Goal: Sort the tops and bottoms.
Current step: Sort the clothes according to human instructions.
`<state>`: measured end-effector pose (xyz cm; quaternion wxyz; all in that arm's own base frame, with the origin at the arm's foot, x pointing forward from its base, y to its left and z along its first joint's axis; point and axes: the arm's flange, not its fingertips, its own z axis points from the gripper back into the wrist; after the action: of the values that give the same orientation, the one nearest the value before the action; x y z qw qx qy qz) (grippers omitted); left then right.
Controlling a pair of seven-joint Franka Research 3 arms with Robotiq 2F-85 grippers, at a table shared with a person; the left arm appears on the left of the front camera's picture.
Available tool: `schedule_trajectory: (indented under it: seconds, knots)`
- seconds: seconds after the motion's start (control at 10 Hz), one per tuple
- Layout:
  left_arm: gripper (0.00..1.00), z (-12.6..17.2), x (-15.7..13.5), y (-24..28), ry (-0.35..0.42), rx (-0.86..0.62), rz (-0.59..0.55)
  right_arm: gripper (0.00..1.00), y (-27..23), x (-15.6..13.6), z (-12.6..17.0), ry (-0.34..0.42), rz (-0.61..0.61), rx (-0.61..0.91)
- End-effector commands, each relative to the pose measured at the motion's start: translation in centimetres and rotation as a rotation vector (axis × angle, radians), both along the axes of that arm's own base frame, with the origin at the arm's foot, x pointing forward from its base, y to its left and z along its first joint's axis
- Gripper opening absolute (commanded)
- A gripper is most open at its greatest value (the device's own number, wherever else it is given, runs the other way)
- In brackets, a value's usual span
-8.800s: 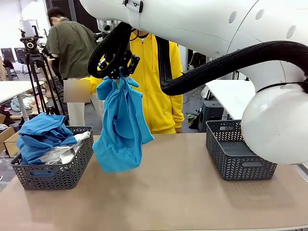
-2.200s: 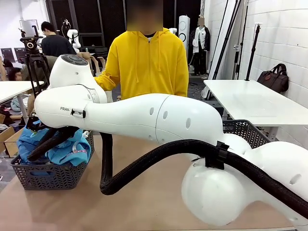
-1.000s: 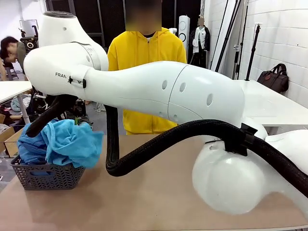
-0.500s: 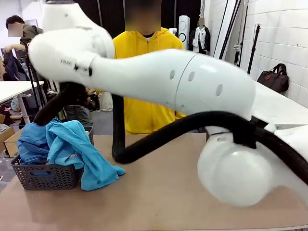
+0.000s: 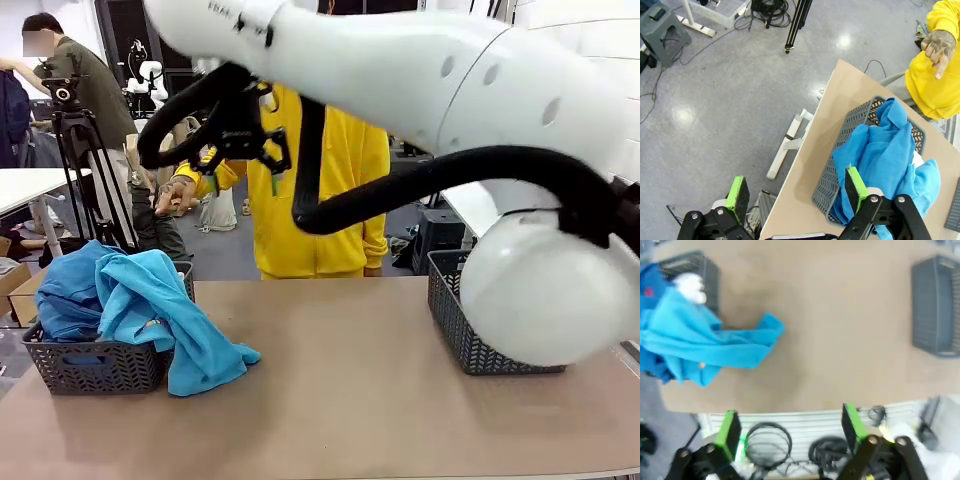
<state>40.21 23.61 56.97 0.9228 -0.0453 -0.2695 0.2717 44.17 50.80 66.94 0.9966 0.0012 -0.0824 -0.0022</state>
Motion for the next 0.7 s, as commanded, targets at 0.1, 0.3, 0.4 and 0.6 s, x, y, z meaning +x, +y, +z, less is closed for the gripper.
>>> schedule_trajectory:
  seconds: [0.1, 0.3, 0.4, 0.6]
  knots:
    - [1.00, 0.1, 0.0, 0.1, -0.002, -0.001, 0.009, 1.00, -14.3, -8.3, -7.3, 0.003, -0.152, -0.075]
    - [1.00, 0.1, 0.0, 0.1, -0.002, -0.001, 0.009, 1.00, -22.1, -10.3, -9.1, 0.067, -0.266, -0.047]
    - [1.00, 0.1, 0.0, 0.1, -0.002, -0.001, 0.009, 1.00, -25.0, -11.4, -10.5, 0.119, -0.304, -0.027]
    - [1.00, 0.1, 0.0, 0.1, -0.002, -0.001, 0.009, 1.00, -8.3, 0.6, 4.3, 0.056, -0.205, -0.081]
